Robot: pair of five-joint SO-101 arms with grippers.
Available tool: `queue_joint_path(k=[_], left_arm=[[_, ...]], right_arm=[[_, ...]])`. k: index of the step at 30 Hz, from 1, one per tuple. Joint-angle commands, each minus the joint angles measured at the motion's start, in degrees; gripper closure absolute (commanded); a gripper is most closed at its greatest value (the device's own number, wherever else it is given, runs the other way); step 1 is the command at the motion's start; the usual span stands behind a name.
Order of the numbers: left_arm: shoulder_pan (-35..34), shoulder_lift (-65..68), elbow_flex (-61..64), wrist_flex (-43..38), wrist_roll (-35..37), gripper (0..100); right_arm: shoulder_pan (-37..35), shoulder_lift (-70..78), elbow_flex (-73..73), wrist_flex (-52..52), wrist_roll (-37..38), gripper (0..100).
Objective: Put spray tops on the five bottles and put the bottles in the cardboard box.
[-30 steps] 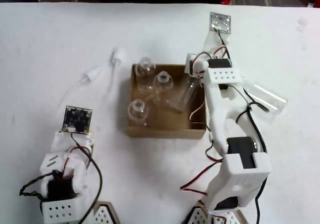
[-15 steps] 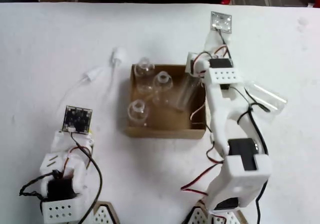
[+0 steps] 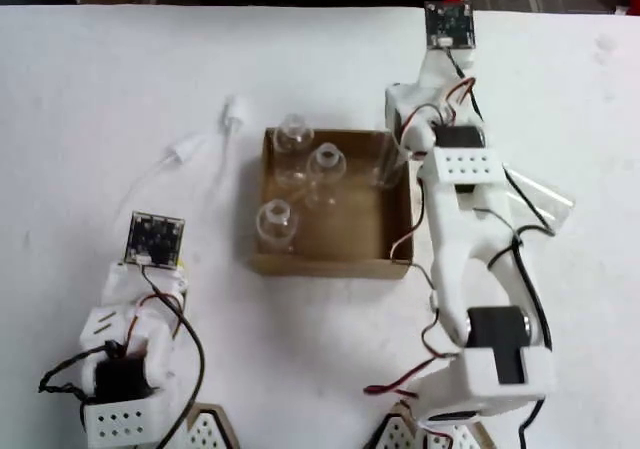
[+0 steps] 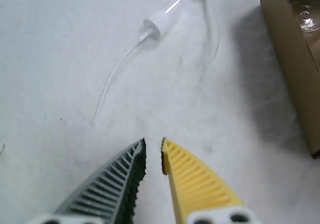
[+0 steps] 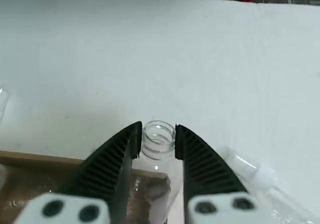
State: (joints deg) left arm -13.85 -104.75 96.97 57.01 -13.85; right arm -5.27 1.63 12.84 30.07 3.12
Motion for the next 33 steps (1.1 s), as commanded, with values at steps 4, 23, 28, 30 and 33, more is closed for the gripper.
queue_joint_path(k=[4, 23, 28, 30, 33], left_arm=[[0.57, -0.13, 0.0, 0.18, -0.53, 94], [0.57, -0.13, 0.0, 0.26, -0.53, 94], [0.57, -0.13, 0.0, 0.26, -0.53, 94], [0.57, -0.13, 0.0, 0.26, -0.53, 94], [0.57, -0.13, 0.0, 0.26, -0.53, 94]], right_arm=[[-2.86, -15.69, 15.03, -14.73, 3.78, 98.3], [-5.14, -23.08, 51.25, -63.52, 4.92, 98.4], [-5.76, -17.36, 51.43, -67.56, 9.58, 98.4], [-5.67, -16.13, 51.52, -68.88, 9.93, 98.4], [-5.67, -15.87, 51.6, -69.05, 10.73, 98.4]])
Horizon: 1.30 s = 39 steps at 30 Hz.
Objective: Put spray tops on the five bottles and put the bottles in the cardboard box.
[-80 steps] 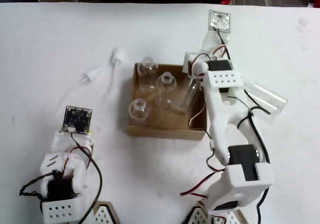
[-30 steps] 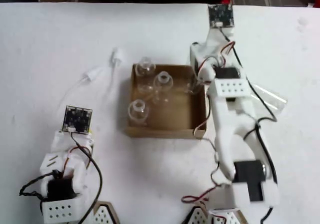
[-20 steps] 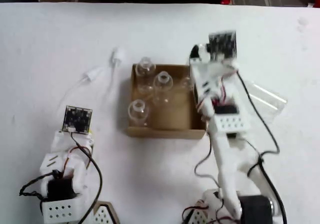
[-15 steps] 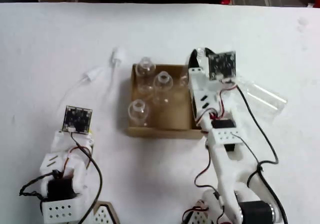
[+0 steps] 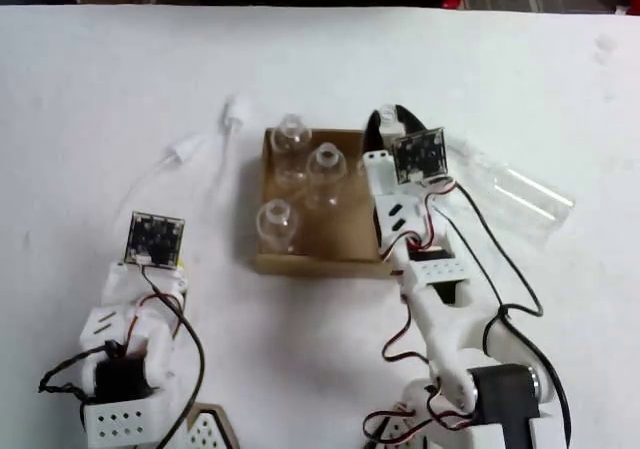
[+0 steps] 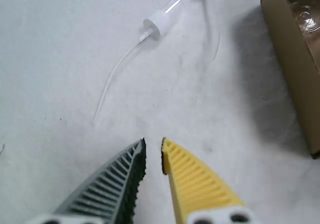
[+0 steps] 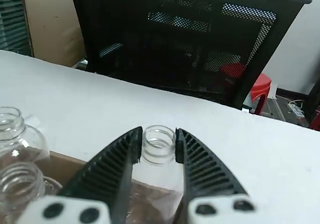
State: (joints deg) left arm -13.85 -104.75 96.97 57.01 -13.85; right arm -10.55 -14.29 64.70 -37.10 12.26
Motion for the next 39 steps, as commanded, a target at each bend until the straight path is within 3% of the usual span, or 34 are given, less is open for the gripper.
queue_joint_path(k=[1, 13, 19, 32, 39], left_arm=[[0.57, -0.13, 0.0, 0.26, -0.53, 94], [0.57, -0.13, 0.0, 0.26, -0.53, 94], [0.57, -0.13, 0.0, 0.26, -0.53, 94], [0.57, -0.13, 0.0, 0.26, -0.53, 94], [0.57, -0.13, 0.0, 0.26, -0.53, 94]], right_arm=[[-0.4, 0.22, -0.26, -1.89, 1.49, 98.4], [-0.4, 0.57, -0.35, -1.71, 1.67, 97.8], [-0.92, 0.57, 0.7, -1.19, 2.55, 84.4], [-0.22, -3.74, 0.97, -0.92, -0.35, 84.3], [3.56, -25.01, 1.67, 18.95, -6.24, 84.1]])
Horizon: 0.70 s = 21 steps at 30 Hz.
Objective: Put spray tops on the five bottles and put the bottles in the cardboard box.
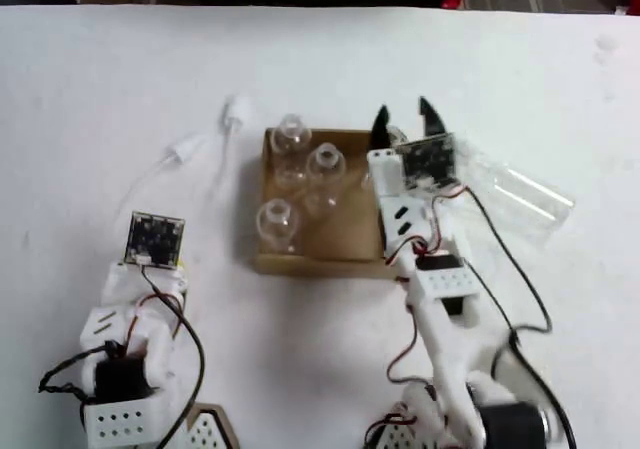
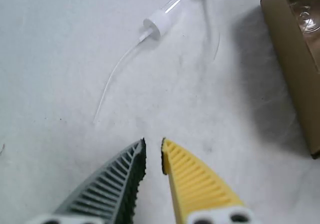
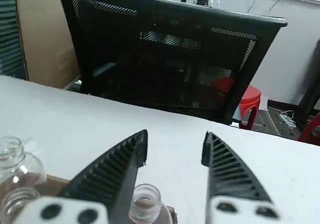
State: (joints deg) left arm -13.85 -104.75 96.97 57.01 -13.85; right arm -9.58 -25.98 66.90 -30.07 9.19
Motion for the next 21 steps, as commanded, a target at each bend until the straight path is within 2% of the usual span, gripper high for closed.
queue_joint_path(k=[1, 6, 12, 17, 21], left_arm=[[0.57, -0.13, 0.0, 0.26, -0.53, 94], [0.4, -0.13, 0.0, 0.26, -0.53, 94], [0.22, -0.13, 0.0, 0.26, -0.53, 94], [0.22, -0.13, 0.0, 1.23, -0.53, 94], [0.22, -0.13, 0.0, 1.41, -0.53, 94]], right_arm=[[3.21, -17.27, -0.53, 15.87, -3.25, 84.1], [6.11, -36.53, -0.53, 36.0, -2.73, 84.4], [6.2, -52.88, -0.18, 59.3, -2.64, 84.4], [5.67, -59.56, -0.18, 71.43, -3.08, 84.4], [5.76, -58.95, -0.44, 74.68, -2.9, 84.4]])
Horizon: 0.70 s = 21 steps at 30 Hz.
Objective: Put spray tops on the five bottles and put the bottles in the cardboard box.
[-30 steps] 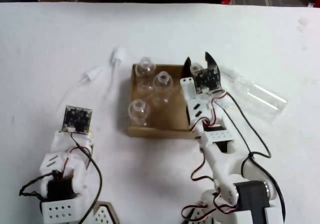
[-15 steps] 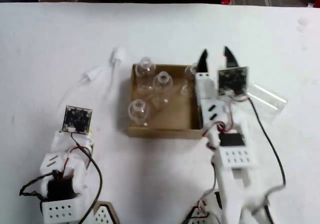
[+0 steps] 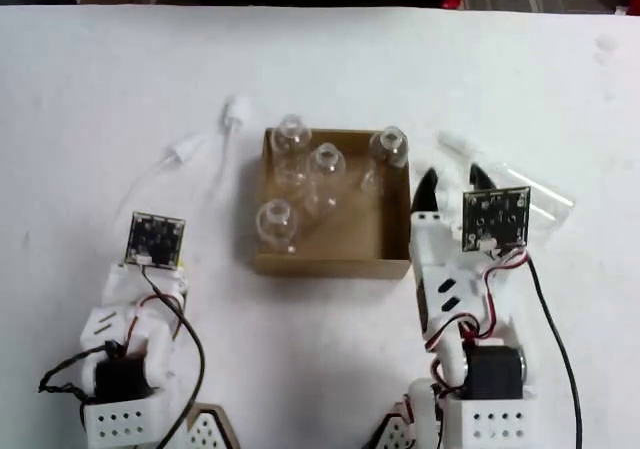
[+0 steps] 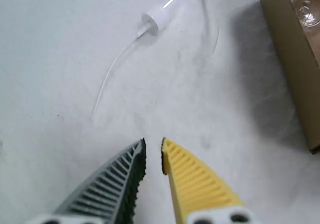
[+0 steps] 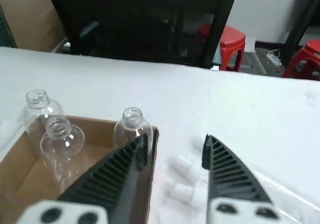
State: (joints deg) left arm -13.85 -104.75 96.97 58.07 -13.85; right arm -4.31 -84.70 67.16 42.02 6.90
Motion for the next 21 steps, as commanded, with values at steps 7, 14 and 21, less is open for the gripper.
queue_joint_path(k=[7, 14, 21], left_arm=[[0.22, -0.13, 0.0, 0.44, -0.53, 94], [0.22, -0.13, 0.0, 0.44, -0.53, 94], [0.48, -0.13, 0.0, 0.44, -0.53, 94]], right_arm=[[8.31, 10.24, -11.16, 2.77, -0.88, 84.4], [18.95, 36.97, -32.44, 2.86, -0.35, 84.0], [22.73, 62.99, -46.68, 2.77, 13.36, 84.0]])
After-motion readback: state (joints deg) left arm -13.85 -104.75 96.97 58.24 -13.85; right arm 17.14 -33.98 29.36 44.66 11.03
